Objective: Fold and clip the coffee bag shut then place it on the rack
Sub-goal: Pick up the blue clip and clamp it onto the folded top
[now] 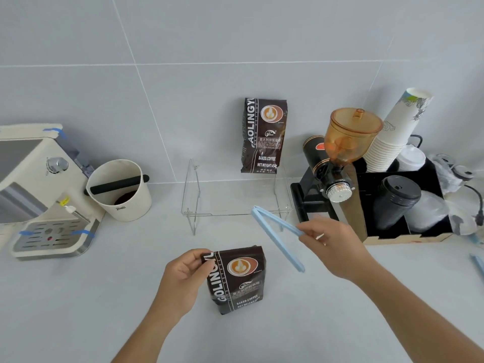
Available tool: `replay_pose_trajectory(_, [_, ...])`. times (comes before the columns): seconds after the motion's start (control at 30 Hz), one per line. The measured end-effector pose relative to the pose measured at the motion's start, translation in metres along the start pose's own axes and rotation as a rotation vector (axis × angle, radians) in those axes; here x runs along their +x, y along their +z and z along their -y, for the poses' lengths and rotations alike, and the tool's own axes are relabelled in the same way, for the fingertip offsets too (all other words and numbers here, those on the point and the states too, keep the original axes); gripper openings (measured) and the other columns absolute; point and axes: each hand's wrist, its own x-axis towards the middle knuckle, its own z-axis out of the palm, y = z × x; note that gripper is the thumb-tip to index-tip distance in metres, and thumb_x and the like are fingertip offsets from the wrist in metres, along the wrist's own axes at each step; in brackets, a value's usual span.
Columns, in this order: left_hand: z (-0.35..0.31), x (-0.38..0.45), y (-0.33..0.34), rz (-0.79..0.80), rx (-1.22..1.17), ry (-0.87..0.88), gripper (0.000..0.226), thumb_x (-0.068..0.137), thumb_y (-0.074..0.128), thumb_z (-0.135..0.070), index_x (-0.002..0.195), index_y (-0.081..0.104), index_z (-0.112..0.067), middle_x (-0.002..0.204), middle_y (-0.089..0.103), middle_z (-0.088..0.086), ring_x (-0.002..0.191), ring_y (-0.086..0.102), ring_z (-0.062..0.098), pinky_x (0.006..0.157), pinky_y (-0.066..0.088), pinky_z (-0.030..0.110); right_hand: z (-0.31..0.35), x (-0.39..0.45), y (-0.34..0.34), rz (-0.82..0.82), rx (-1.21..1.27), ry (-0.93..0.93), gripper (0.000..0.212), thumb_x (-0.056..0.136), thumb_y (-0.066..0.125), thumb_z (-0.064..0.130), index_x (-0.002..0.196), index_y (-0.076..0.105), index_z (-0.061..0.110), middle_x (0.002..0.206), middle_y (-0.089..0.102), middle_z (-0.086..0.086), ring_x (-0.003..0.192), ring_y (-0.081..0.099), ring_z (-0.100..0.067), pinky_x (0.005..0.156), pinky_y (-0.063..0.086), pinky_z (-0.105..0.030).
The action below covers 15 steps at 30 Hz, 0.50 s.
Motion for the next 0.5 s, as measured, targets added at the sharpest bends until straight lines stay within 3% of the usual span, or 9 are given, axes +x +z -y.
replay_pose_trajectory(0.17, [-0.006,0.013,0.004,0.051,-0.02,-0.01,0.02,0.086,0.055,0.015,0.09,0.067,0.0,0.073,0.078,0.001,0.069,0.071,0.009,0.065,0.055,0.014,0.027,0.012,0.008,0.088,-0.038,-0.16,0.018,0.085,0.068,0.013,0.099,0.075,0.021,0.079,0.065,0.006,0.084,0.056,-0.007,0.068,0.047,-0.01])
replay_pose_trajectory(0.3, [-0.007,0.023,0.003,0.059,0.013,0.015,0.023,0.085,0.058,0.014,0.089,0.072,-0.003,0.075,0.074,0.0,0.07,0.066,0.008,0.069,0.052,0.014,0.042,0.02,0.02,0.161,-0.065,-0.231,0.02,0.087,0.066,0.014,0.103,0.074,0.021,0.08,0.061,0.014,0.08,0.058,-0.01,0.068,0.044,-0.009])
replay_pose_trajectory(0.4, [-0.005,0.026,0.002,0.015,0.023,0.04,0.025,0.084,0.061,0.013,0.089,0.074,-0.008,0.083,0.071,0.002,0.078,0.065,0.009,0.074,0.051,0.015,0.049,0.027,0.028,0.178,-0.095,-0.278,0.02,0.086,0.066,0.012,0.103,0.075,0.018,0.082,0.062,0.008,0.076,0.059,-0.01,0.067,0.038,-0.006])
replay_pose_trajectory(0.5, [-0.003,0.023,0.001,-0.017,0.004,0.028,0.03,0.084,0.061,0.013,0.086,0.075,-0.013,0.077,0.074,-0.004,0.077,0.065,0.011,0.072,0.052,0.014,0.054,0.037,0.032,0.194,-0.139,-0.302,0.019,0.087,0.065,0.012,0.103,0.074,0.019,0.086,0.067,0.001,0.077,0.06,-0.016,0.067,0.037,-0.01])
